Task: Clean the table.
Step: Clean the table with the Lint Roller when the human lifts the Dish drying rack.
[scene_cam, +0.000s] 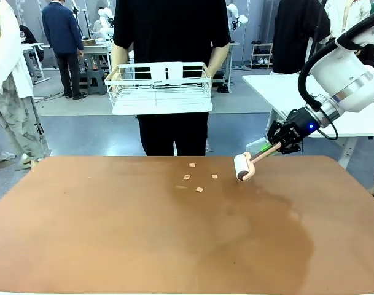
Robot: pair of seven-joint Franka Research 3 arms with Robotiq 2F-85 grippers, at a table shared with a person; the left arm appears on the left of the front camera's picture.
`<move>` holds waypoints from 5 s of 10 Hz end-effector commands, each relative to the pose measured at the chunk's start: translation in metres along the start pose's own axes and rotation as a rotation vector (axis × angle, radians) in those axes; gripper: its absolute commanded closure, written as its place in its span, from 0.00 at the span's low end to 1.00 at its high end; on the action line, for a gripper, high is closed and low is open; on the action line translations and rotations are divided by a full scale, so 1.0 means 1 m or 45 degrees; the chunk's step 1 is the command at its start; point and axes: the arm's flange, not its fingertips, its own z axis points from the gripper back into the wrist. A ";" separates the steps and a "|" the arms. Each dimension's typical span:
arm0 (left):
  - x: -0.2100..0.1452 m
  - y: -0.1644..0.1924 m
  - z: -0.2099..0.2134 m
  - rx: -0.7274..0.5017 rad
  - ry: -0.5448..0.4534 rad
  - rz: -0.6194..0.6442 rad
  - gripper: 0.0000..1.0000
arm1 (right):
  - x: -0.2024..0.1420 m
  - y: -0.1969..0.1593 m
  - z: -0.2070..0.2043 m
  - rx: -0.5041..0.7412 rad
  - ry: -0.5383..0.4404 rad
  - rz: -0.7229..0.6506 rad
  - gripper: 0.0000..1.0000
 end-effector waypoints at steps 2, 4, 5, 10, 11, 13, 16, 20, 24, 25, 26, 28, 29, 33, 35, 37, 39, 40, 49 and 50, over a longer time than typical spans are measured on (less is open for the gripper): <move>-0.001 -0.001 0.003 0.002 -0.004 -0.002 0.00 | 0.017 0.005 -0.005 -0.005 -0.061 0.034 0.79; -0.001 -0.001 0.003 0.002 -0.004 -0.002 0.00 | 0.027 0.005 -0.013 -0.019 -0.009 0.037 0.79; -0.001 -0.001 0.003 0.002 -0.004 -0.002 0.00 | 0.030 0.001 -0.020 -0.025 0.005 0.024 0.79; -0.001 -0.001 0.003 0.002 -0.004 -0.002 0.00 | 0.047 -0.016 -0.048 -0.055 0.116 -0.045 0.79; -0.001 -0.001 0.003 0.002 -0.004 -0.002 0.00 | 0.050 -0.016 -0.053 -0.069 0.132 -0.052 0.79; -0.001 -0.001 0.003 0.002 -0.004 -0.002 0.00 | 0.054 -0.011 -0.071 -0.076 0.156 -0.047 0.79; -0.001 -0.001 0.003 0.002 -0.004 -0.002 0.00 | 0.055 0.000 -0.102 -0.053 0.193 -0.059 0.79; -0.001 -0.001 0.003 0.002 -0.004 -0.002 0.00 | 0.053 0.009 -0.149 -0.046 0.247 -0.075 0.79; -0.001 -0.001 0.003 0.002 -0.004 -0.002 0.00 | 0.057 0.028 -0.192 -0.024 0.303 -0.054 0.79; -0.001 -0.001 0.003 0.002 -0.004 -0.002 0.00 | 0.057 0.032 -0.202 -0.036 0.330 -0.052 0.79; -0.001 -0.001 0.003 0.002 -0.004 -0.002 0.00 | 0.058 0.035 -0.211 -0.044 0.352 -0.045 0.79; -0.001 -0.001 0.003 0.002 -0.004 -0.002 0.00 | 0.057 0.047 -0.222 -0.071 0.354 -0.030 0.79; -0.001 -0.001 0.003 0.002 -0.004 -0.002 0.00 | 0.056 0.055 -0.230 -0.066 0.358 -0.013 0.79; -0.001 -0.001 0.003 0.002 -0.004 -0.002 0.00 | 0.048 0.080 -0.269 -0.053 0.382 0.015 0.79; -0.001 -0.001 0.003 0.002 -0.004 -0.002 0.00 | 0.043 0.091 -0.285 -0.064 0.380 0.019 0.79; -0.001 -0.001 0.003 0.002 -0.004 -0.002 0.00 | 0.038 0.102 -0.295 -0.032 0.363 0.037 0.79; -0.001 -0.001 0.003 0.002 -0.004 -0.002 0.00 | 0.032 0.116 -0.295 0.018 0.327 0.070 0.79; -0.001 -0.001 0.003 0.002 -0.004 -0.002 0.00 | 0.030 0.122 -0.293 0.030 0.262 0.093 0.79; -0.001 -0.001 0.003 0.002 -0.004 -0.002 0.00 | -0.006 0.157 -0.206 0.301 0.210 0.120 0.79; -0.001 -0.001 0.003 0.002 -0.004 -0.002 0.00 | -0.010 0.158 -0.198 0.327 0.211 0.106 0.79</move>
